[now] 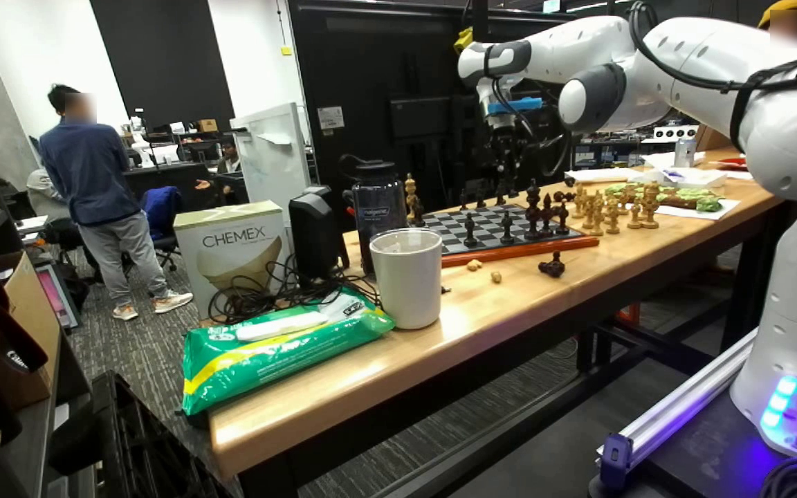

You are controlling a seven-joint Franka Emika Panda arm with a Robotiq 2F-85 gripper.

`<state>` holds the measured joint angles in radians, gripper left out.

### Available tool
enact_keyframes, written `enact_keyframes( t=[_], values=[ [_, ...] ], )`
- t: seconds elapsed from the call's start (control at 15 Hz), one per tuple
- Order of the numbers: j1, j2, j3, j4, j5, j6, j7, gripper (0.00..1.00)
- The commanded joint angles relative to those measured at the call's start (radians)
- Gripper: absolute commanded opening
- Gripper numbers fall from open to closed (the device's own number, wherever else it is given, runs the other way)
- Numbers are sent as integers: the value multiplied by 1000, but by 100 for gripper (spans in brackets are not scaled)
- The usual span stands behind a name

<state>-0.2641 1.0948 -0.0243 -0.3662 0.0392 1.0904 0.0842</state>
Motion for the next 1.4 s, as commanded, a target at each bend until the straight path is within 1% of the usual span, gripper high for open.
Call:
enact_keyframes(
  t=[0.0, 0.4, 1.13, 1.2, 1.27, 1.33],
  values=[
    [-2, -31, 2, -26, 13, -28, 17, 6],
    [4, -25, -1, -15, 5, 16, -3, 6],
    [1, -25, -1, -20, 7, 25, 4, 6],
    [3, -25, -2, -20, 5, 24, 0, 51],
    [2, -25, 0, -18, 8, 27, 3, 52],
    [0, -29, 2, -17, 10, 24, -2, 56]
  ],
)
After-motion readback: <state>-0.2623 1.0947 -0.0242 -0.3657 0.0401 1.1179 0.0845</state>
